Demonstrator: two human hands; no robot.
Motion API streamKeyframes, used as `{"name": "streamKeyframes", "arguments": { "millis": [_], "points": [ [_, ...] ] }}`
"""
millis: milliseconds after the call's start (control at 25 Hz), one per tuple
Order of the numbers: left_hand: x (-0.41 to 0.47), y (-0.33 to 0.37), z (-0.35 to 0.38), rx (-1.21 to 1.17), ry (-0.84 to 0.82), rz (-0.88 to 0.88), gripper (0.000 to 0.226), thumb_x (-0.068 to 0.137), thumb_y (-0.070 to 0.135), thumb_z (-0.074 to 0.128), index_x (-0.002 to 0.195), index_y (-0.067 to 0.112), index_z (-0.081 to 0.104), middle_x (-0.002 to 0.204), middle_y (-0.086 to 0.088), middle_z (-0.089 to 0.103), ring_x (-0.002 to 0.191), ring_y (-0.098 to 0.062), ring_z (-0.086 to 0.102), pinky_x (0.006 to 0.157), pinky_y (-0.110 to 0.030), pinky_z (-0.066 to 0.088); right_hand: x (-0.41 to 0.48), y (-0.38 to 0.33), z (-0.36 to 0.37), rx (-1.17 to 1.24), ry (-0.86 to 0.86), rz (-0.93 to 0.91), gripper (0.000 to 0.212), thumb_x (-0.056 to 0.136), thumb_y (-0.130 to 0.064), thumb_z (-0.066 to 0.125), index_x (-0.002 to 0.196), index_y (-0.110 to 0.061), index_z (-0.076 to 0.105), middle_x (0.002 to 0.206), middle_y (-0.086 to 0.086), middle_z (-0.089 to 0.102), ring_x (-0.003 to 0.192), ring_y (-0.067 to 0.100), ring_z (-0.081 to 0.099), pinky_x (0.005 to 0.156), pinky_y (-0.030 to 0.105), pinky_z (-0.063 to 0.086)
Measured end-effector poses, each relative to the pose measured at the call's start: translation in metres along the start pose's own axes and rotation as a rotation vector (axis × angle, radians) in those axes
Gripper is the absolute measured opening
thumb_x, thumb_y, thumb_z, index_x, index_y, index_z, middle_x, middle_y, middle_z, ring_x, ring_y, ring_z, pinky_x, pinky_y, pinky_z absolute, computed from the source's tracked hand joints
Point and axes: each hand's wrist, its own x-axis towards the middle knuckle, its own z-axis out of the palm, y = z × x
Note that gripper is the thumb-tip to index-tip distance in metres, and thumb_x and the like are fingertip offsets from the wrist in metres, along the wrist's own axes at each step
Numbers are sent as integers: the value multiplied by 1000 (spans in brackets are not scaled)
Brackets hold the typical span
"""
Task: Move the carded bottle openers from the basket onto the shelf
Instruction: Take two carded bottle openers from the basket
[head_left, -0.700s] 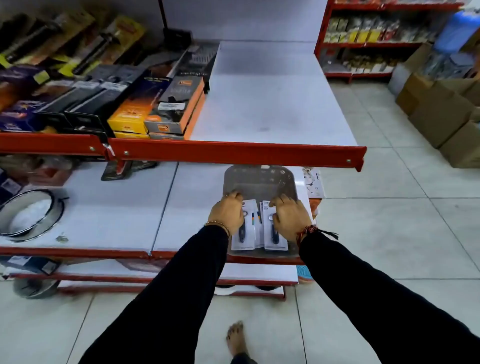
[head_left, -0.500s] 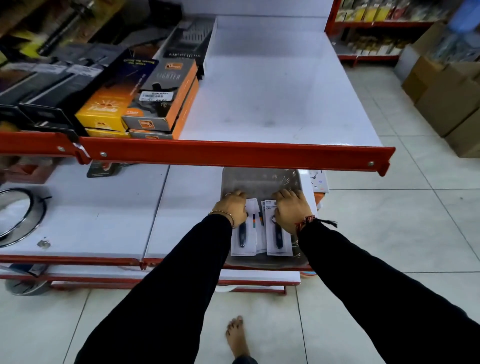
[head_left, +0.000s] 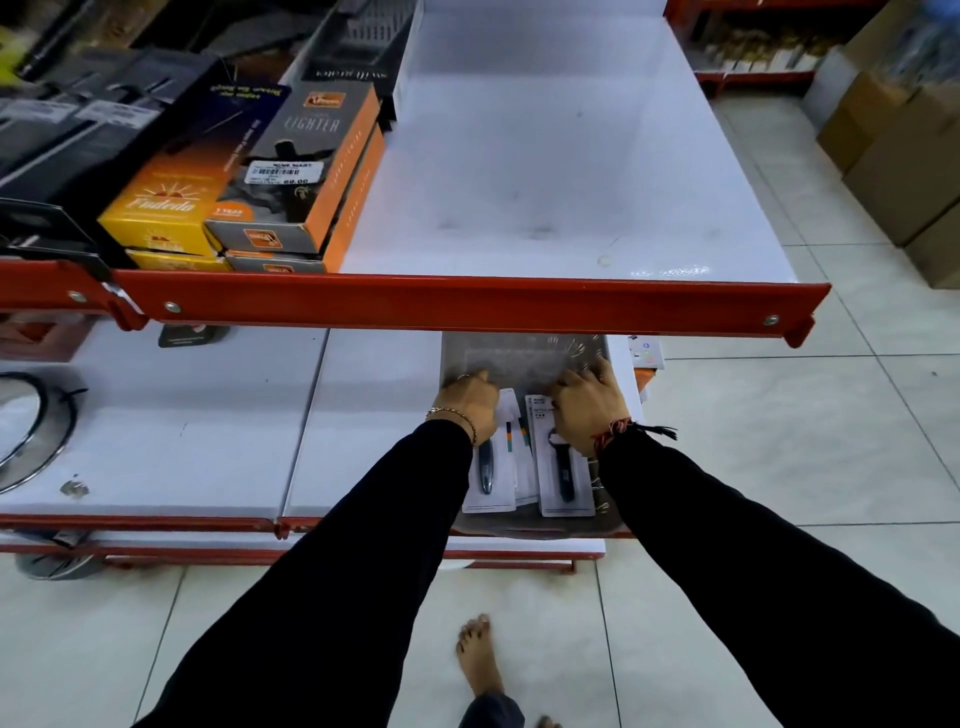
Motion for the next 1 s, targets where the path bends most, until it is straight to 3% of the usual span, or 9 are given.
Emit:
{"name": "streamKeyframes", "arguments": {
  "millis": [120, 280, 360, 480, 560, 760, 840, 1000],
  "points": [
    [-10, 2, -12, -46, 33, -8, 46, 88, 13, 61, 134, 13, 56, 135, -9, 52, 115, -34, 61, 94, -41, 54, -3, 1, -7, 55, 42, 24, 38, 88, -26, 50, 121, -24, 67, 127, 3, 64, 123, 27, 55, 119, 44, 18],
    [-33, 8, -29, -181, 174, 5, 35, 90, 10, 52, 124, 16, 58, 133, -9, 55, 114, -33, 60, 93, -38, 53, -15, 6, -34, 369, 8, 57, 42, 87, -18, 47, 128, -14, 59, 137, 10, 51, 116, 34, 59, 100, 42, 50],
    [-50, 12, -37, -219, 214, -8, 33, 91, 10, 50, 122, 16, 59, 126, -12, 63, 114, -33, 60, 95, -39, 53, -25, 8, -50, 441, -6, 27, 41, 87, -11, 45, 126, -10, 59, 137, 13, 51, 112, 36, 60, 93, 44, 55],
    [-75, 18, -47, -238, 214, -24, 34, 91, 5, 50, 121, 14, 62, 116, -17, 67, 109, -36, 63, 91, -42, 55, -47, 9, -64, 434, 1, -21, 44, 83, 1, 43, 122, -7, 61, 112, 20, 67, 94, 37, 65, 77, 33, 54],
    [-94, 23, -53, -220, 220, -10, 34, 90, 3, 54, 121, 12, 62, 115, -18, 67, 109, -37, 63, 89, -43, 56, -65, 7, -74, 419, 29, -32, 47, 80, 6, 41, 123, -5, 58, 102, 23, 67, 94, 38, 65, 73, 35, 54],
    [-147, 29, -82, -236, 345, -12, 42, 88, 3, 61, 128, 15, 61, 123, -14, 65, 116, -33, 59, 94, -39, 52, -107, -2, -117, 298, 127, -64, 58, 80, 8, 46, 136, -5, 44, 130, 20, 57, 124, 35, 47, 86, 46, 54],
    [-168, 28, -105, -243, 394, -7, 42, 87, 4, 63, 127, 14, 61, 122, -16, 65, 112, -33, 61, 90, -38, 52, -119, -5, -143, 276, 189, -92, 58, 81, 7, 45, 138, -6, 43, 134, 17, 55, 125, 33, 44, 87, 46, 53],
    [-207, 24, -156, -192, 484, 5, 38, 91, 5, 57, 129, 11, 58, 120, -18, 67, 118, -34, 54, 92, -37, 48, -143, -7, -194, 310, 390, -192, 41, 86, -1, 40, 125, -6, 51, 121, 14, 61, 114, 31, 49, 86, 42, 48]
  ]
}}
